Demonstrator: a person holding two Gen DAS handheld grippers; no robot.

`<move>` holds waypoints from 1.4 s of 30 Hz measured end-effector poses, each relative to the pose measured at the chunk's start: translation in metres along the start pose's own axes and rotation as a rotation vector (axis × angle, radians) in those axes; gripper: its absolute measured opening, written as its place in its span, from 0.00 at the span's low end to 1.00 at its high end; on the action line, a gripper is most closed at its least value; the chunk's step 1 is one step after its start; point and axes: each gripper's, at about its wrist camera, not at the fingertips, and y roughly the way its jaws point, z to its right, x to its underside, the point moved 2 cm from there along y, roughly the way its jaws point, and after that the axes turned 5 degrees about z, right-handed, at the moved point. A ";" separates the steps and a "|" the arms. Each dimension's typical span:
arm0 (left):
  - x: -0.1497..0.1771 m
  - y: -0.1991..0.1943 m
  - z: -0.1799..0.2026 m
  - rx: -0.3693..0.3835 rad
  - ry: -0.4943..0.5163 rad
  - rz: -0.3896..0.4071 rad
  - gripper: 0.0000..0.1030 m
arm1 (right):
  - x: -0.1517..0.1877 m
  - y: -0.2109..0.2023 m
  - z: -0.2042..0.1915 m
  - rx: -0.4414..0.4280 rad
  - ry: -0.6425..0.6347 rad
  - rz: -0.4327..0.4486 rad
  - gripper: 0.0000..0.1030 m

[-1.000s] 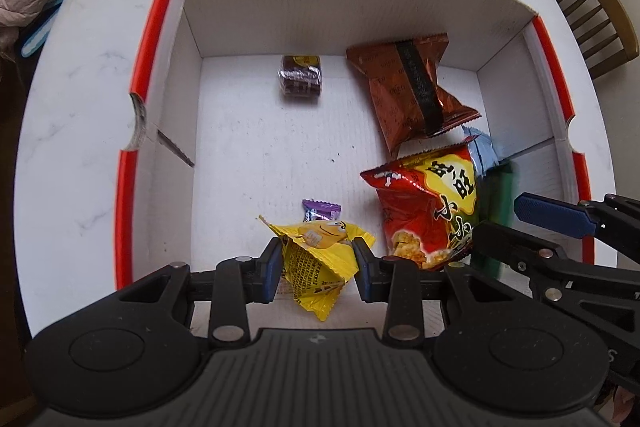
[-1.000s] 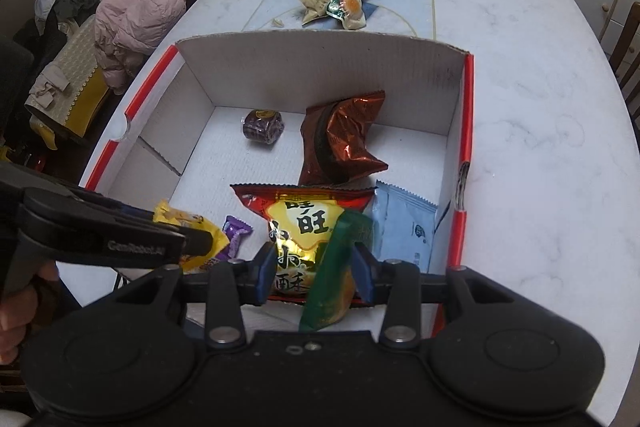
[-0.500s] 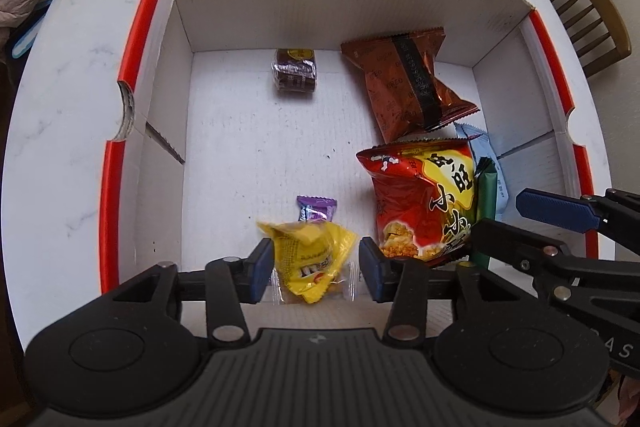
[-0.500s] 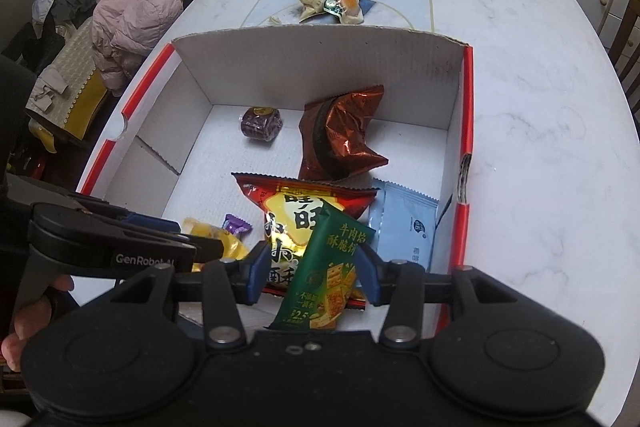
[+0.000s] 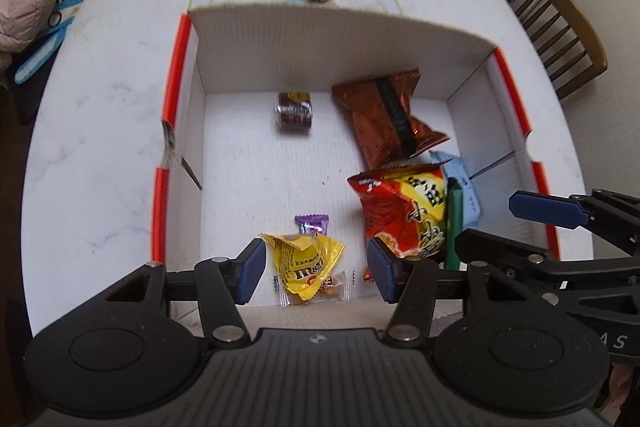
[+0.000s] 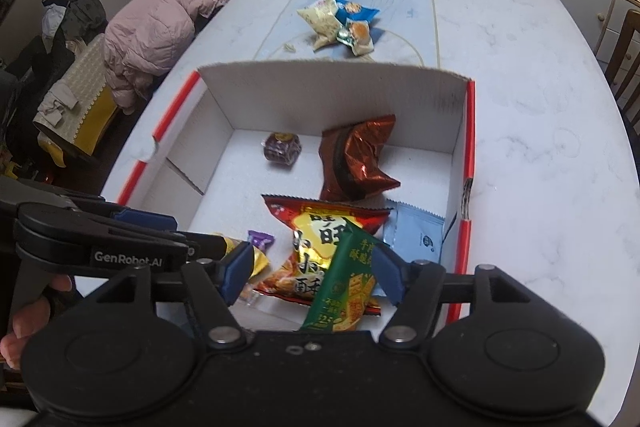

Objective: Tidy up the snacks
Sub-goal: 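Open both tools to release the green packet and yellow bag into the box, then move both tools to the loose snacks on the table beyond the box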

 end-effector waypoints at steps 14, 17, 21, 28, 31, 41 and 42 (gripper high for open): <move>-0.013 -0.059 -0.010 -0.014 0.025 0.167 0.64 | -0.020 -0.027 -0.024 -0.024 -0.031 0.083 0.90; -0.017 -0.070 -0.013 -0.015 0.024 0.199 0.64 | -0.025 -0.032 -0.030 -0.022 -0.051 0.103 0.92; -0.027 -0.085 -0.017 -0.029 0.027 0.245 0.66 | -0.035 -0.037 -0.038 -0.029 -0.076 0.128 0.92; -0.058 -0.107 -0.025 -0.031 0.015 0.300 0.68 | -0.069 -0.051 -0.047 -0.037 -0.118 0.190 1.00; -0.075 -0.112 -0.029 -0.041 0.015 0.314 0.68 | -0.088 -0.053 -0.047 -0.036 -0.140 0.212 1.00; -0.152 -0.124 -0.030 -0.116 0.054 0.361 0.68 | -0.161 -0.038 -0.034 -0.020 -0.190 0.220 1.00; -0.160 -0.125 -0.029 -0.120 0.056 0.368 0.68 | -0.168 -0.036 -0.032 -0.022 -0.190 0.222 1.00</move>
